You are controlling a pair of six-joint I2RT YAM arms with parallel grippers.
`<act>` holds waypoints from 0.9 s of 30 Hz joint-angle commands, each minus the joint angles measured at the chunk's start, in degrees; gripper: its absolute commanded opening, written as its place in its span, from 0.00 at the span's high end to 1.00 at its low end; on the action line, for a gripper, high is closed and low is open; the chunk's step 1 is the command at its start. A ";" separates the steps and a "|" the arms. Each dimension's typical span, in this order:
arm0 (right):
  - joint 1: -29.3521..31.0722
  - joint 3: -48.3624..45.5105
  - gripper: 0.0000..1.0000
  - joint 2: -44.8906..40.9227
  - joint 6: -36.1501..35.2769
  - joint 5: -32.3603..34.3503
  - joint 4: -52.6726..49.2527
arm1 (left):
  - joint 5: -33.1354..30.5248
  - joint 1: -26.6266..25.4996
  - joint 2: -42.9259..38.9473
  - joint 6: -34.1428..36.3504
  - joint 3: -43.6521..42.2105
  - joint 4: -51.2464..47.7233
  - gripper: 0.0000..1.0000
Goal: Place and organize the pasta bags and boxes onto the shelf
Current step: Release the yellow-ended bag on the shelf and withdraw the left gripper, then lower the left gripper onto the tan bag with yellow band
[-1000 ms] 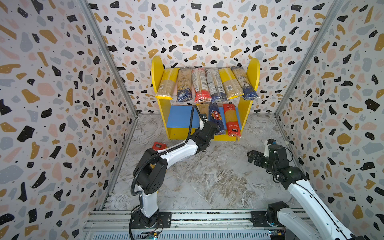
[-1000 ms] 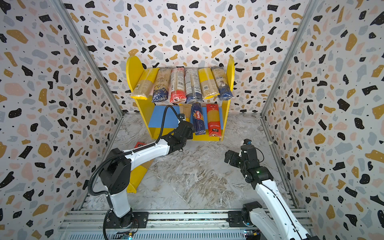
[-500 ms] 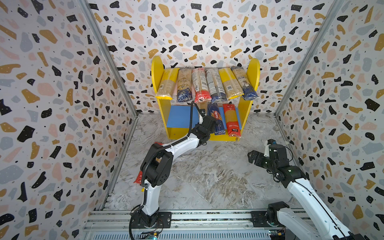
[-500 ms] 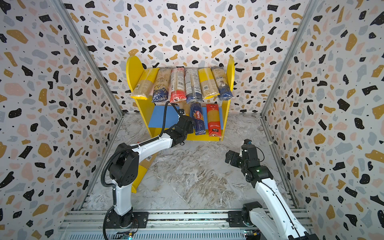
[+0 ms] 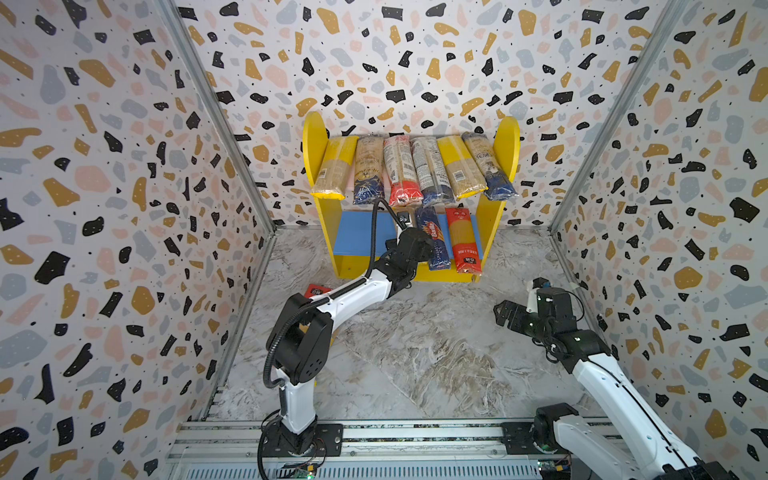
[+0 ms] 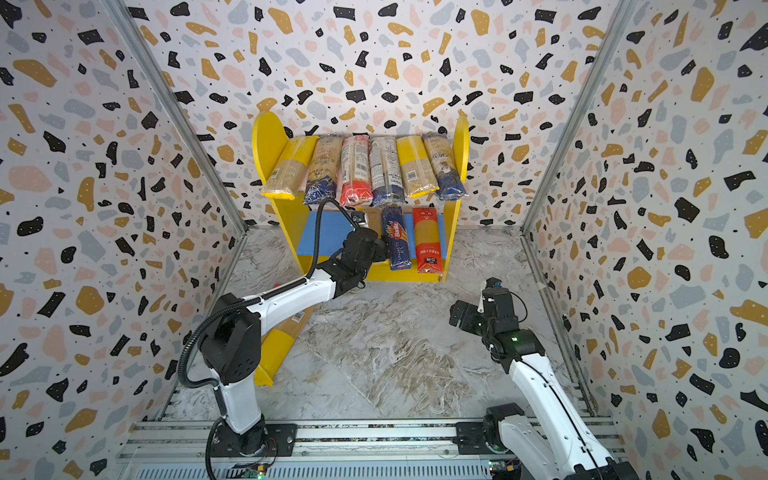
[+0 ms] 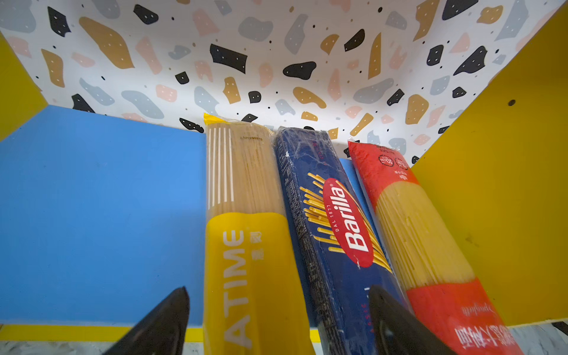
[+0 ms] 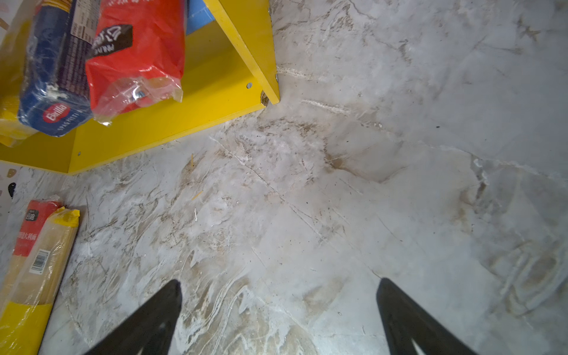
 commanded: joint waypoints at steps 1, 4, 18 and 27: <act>-0.24 2.14 0.01 -1.59 -0.46 -0.53 -0.53 | -0.09 -0.71 -3.14 0.91 -3.23 1.35 0.10; -0.24 2.15 0.01 -1.71 0.05 -1.35 -0.83 | -1.42 -1.82 -6.29 0.77 -7.32 0.34 0.10; 1.28 -0.28 0.01 -8.23 1.55 -3.27 -4.02 | -9.50 -5.11 -34.58 -4.47 -36.93 -7.26 0.06; 10.20 -0.88 0.01 -6.13 5.09 0.28 -0.76 | -13.02 0.08 -52.28 -18.09 -54.90 -20.86 0.01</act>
